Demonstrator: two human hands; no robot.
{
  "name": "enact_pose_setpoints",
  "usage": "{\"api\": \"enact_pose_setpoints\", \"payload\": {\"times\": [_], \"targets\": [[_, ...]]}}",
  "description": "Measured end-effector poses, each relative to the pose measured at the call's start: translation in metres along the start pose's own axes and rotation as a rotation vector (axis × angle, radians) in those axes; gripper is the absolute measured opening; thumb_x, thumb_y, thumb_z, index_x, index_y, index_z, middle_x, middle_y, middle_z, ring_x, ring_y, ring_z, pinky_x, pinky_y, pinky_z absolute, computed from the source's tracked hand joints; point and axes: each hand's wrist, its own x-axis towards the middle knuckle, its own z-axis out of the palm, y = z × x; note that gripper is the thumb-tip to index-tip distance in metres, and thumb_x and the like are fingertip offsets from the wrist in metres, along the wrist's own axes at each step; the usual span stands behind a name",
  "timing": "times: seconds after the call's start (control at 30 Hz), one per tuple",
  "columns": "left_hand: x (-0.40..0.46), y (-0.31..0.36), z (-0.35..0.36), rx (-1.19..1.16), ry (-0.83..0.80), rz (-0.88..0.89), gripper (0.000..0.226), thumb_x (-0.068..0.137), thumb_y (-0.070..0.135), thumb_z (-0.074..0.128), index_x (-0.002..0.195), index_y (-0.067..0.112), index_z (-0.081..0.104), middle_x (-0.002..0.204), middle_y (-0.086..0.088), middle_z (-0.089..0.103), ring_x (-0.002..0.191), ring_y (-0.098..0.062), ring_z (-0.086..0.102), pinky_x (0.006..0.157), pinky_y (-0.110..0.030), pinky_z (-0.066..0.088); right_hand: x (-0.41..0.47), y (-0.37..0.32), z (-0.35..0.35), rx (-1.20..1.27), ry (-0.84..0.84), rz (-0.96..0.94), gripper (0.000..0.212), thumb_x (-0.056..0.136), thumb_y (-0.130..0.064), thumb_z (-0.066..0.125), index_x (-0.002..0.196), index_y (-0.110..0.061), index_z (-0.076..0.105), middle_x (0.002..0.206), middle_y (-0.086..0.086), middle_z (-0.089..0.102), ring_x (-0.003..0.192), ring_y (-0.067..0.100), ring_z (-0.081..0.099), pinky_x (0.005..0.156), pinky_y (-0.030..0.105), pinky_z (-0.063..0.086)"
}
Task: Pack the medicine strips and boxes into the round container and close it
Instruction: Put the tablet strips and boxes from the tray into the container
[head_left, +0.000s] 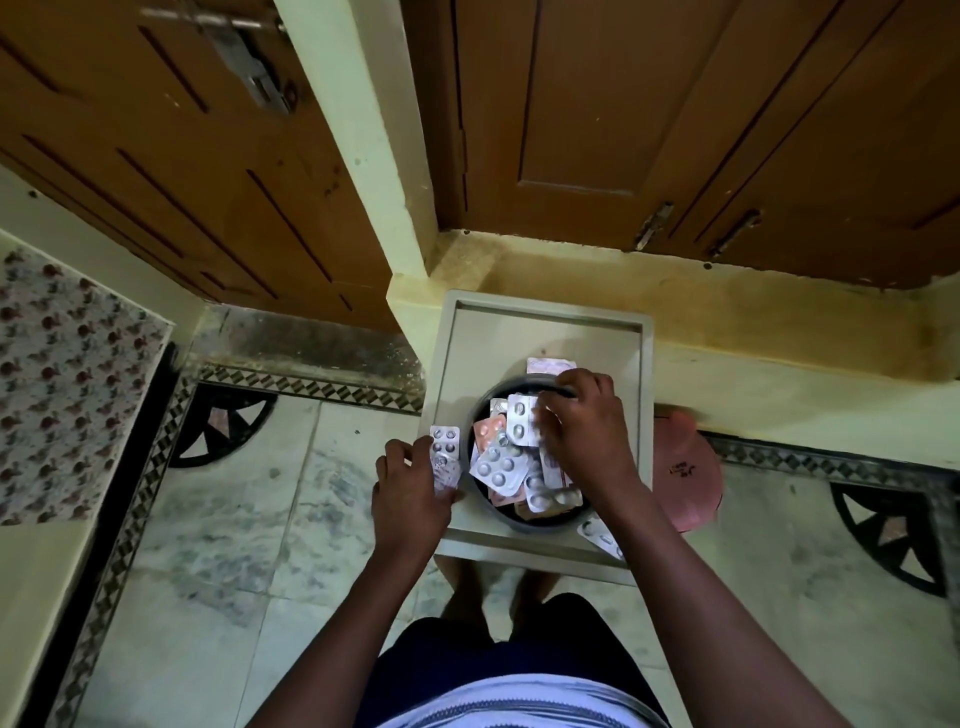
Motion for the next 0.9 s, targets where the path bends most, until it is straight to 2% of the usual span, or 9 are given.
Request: {"api": "enact_pose_setpoints", "payload": {"times": [0.13,0.2,0.37,0.5,0.63,0.8,0.9], "targets": [[0.000,0.014,0.000,-0.018,-0.021,-0.062,0.071,0.080,0.023,0.083,0.141,0.014,0.048,0.125,-0.013,0.052,0.121,-0.036,0.050,0.090,-0.045,0.049,-0.007,-0.004,0.000,-0.002,-0.016,0.055,0.017,0.086,-0.026,0.076,0.102,-0.020,0.076,0.119,0.008,0.064,0.111,0.036,0.055,0.082,0.047,0.045],[0.000,0.019,0.001,-0.056,-0.026,-0.099,0.064,0.080,0.019,0.082,0.135,0.012,0.051,0.125,-0.013,0.053,0.121,-0.037,0.050,0.091,-0.045,0.049,-0.009,-0.005,0.000,0.008,-0.036,0.059,0.018,0.085,-0.030,0.078,0.101,-0.020,0.076,0.120,0.007,0.064,0.112,0.036,0.055,0.083,0.049,0.045],[0.005,0.026,0.003,-0.136,-0.035,-0.234,0.048,0.080,0.019,0.081,0.120,0.008,0.056,0.125,-0.014,0.056,0.121,-0.037,0.052,0.089,-0.048,0.050,-0.013,-0.007,0.001,-0.003,-0.059,0.078,0.020,0.084,-0.029,0.079,0.100,-0.018,0.074,0.121,0.008,0.065,0.113,0.036,0.057,0.084,0.048,0.043],[0.004,0.034,0.000,-0.115,-0.030,-0.301,0.041,0.085,0.017,0.076,0.119,0.006,0.057,0.126,-0.014,0.055,0.121,-0.038,0.053,0.088,-0.049,0.051,-0.014,-0.009,0.002,-0.014,-0.080,0.083,0.021,0.084,-0.029,0.078,0.101,-0.018,0.074,0.121,0.007,0.065,0.113,0.035,0.057,0.084,0.047,0.043],[-0.002,0.039,0.000,-0.052,-0.017,-0.251,0.037,0.084,0.006,0.072,0.116,0.006,0.055,0.125,-0.014,0.049,0.116,-0.037,0.054,0.083,-0.048,0.055,-0.014,-0.012,0.003,-0.030,-0.086,0.085,0.024,0.083,-0.031,0.078,0.103,-0.018,0.074,0.123,0.007,0.064,0.114,0.035,0.057,0.084,0.047,0.044],[-0.006,0.033,0.002,-0.078,-0.006,-0.217,0.029,0.088,0.014,0.074,0.111,0.003,0.061,0.122,-0.013,0.047,0.114,-0.036,0.052,0.081,-0.047,0.055,-0.013,-0.021,0.008,-0.014,-0.008,0.030,0.024,0.085,-0.027,0.076,0.106,-0.017,0.073,0.120,0.009,0.065,0.112,0.036,0.058,0.083,0.048,0.046],[-0.010,0.030,0.005,-0.142,0.035,-0.185,0.018,0.090,0.012,0.069,0.105,0.004,0.063,0.118,-0.011,0.048,0.109,-0.034,0.055,0.077,-0.047,0.056,-0.005,-0.034,0.012,0.011,0.064,-0.050,0.023,0.084,-0.023,0.073,0.105,-0.015,0.073,0.116,0.010,0.067,0.109,0.037,0.059,0.082,0.047,0.045]]}}
